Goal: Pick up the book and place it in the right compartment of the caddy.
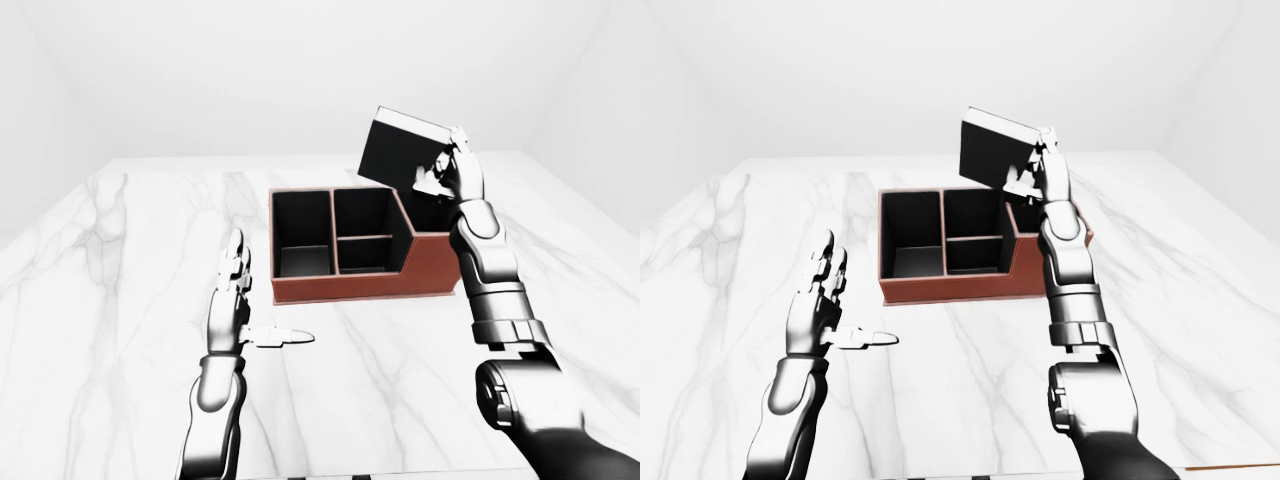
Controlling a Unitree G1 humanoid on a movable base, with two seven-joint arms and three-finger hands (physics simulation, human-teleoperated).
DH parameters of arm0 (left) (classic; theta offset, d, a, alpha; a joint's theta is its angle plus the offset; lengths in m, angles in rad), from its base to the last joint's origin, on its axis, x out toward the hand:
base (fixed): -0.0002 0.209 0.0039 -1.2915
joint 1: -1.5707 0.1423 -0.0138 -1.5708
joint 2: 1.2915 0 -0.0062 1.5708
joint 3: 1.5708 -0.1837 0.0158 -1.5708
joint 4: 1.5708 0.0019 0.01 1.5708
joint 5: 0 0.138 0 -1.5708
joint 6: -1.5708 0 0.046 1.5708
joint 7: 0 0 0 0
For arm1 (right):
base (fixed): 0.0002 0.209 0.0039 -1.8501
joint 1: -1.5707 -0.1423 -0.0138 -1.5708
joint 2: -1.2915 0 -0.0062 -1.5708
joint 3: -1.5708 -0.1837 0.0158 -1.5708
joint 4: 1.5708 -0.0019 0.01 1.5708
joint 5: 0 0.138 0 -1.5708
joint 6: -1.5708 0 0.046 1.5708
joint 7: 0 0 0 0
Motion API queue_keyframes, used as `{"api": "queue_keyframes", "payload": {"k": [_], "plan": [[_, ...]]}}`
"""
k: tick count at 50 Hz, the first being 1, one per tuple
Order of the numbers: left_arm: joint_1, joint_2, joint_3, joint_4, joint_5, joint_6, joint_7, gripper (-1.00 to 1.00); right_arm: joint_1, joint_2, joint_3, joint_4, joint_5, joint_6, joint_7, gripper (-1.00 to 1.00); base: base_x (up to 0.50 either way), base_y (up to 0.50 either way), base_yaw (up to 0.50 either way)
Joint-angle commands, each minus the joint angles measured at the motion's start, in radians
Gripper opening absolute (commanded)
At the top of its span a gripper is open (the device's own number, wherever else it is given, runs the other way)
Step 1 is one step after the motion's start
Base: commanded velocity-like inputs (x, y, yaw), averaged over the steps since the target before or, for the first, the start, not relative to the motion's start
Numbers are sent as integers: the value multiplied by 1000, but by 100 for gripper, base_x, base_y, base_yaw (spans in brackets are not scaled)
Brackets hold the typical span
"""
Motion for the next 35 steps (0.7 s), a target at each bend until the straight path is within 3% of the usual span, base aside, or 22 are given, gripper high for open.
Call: {"api": "queue_keyframes", "payload": {"k": [1,9,14,22,33,35], "plan": [[-5,-1,-2,1,4,0,3,100,-50,-60,-37,127,42,-23,-21,-100,0,0,0],[-4,0,-2,-2,2,0,3,100,-69,-81,-46,202,53,-62,-22,-100,0,0,0],[-6,0,-2,5,3,0,3,100,-74,-100,-52,216,65,-65,-23,-100,0,0,0],[-6,-1,-5,12,6,0,5,100,-74,-115,-56,262,72,-96,-24,-100,0,0,0],[-5,0,-3,13,6,0,4,100,-112,-137,-60,399,69,-171,-23,-100,0,0,0],[-5,-1,-5,12,8,0,5,100,-118,-138,-59,438,65,-173,-23,-100,0,0,0]]}}
